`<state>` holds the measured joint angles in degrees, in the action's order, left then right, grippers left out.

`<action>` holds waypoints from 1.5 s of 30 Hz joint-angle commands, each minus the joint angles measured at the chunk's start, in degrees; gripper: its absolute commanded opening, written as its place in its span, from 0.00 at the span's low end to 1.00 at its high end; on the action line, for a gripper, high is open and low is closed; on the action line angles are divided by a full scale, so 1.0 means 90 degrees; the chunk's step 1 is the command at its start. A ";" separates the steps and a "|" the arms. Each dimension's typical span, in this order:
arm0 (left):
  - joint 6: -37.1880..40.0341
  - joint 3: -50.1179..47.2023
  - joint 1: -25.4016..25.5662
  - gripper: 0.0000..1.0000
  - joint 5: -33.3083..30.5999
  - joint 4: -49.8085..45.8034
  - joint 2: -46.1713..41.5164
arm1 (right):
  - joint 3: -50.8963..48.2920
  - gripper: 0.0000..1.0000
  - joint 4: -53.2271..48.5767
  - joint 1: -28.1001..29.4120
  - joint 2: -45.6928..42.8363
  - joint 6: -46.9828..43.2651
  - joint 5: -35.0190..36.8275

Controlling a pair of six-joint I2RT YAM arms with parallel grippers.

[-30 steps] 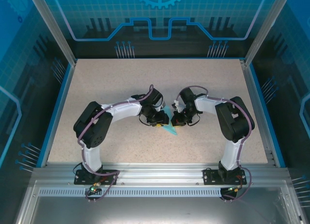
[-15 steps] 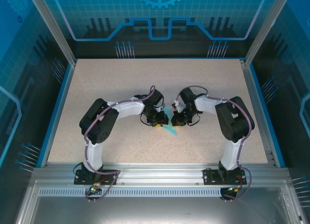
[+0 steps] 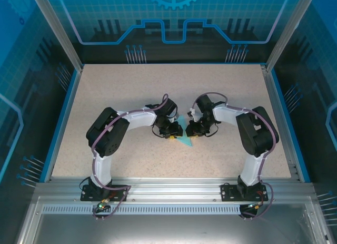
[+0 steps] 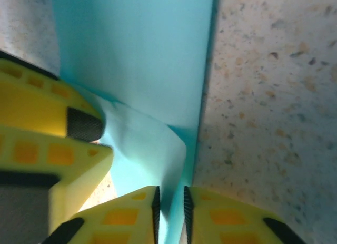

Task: Fold a paper plane with a square sheet of paper (fold left side to right side)
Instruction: Third fold the triangle at the center of the table.

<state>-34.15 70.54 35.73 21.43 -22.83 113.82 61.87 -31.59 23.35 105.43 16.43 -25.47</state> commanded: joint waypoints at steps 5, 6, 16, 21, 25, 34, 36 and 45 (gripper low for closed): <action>0.0030 -0.0322 0.0077 0.34 -0.0446 -0.0227 0.0399 | -0.0361 0.24 -0.0304 -0.0049 -0.0998 0.0017 -0.0542; 0.0035 -0.0320 0.0078 0.34 -0.0456 -0.0227 0.0396 | -0.0445 0.23 -0.0224 0.0017 -0.1011 0.0083 -0.0680; 0.0045 -0.0300 0.0083 0.34 -0.0484 -0.0266 0.0394 | -0.0484 0.16 0.0210 0.0535 -0.0382 0.0502 -0.0688; 0.0059 -0.0281 0.0081 0.34 -0.0506 -0.0296 0.0410 | -0.0484 0.15 -0.0053 0.0540 -0.0205 0.0316 -0.0401; 0.0064 -0.0284 0.0082 0.34 -0.0525 -0.0304 0.0419 | -0.0536 0.15 -0.0163 0.0540 -0.0124 0.0253 -0.0198; 0.0084 -0.0252 0.0083 0.33 -0.0575 -0.0344 0.0446 | -0.0622 0.14 -0.0240 0.0535 -0.0004 0.0230 -0.0019; 0.0088 -0.0245 0.0081 0.33 -0.0579 -0.0364 0.0455 | -0.0645 0.14 -0.0268 0.0542 0.0000 0.0245 0.0017; 0.0101 -0.0211 0.0079 0.33 -0.0636 -0.0422 0.0475 | -0.1109 0.12 -0.0446 0.0538 -0.0256 0.0281 0.0154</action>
<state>-34.15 70.54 35.75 21.21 -22.96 113.84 55.40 -29.95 28.01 103.77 19.25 -26.76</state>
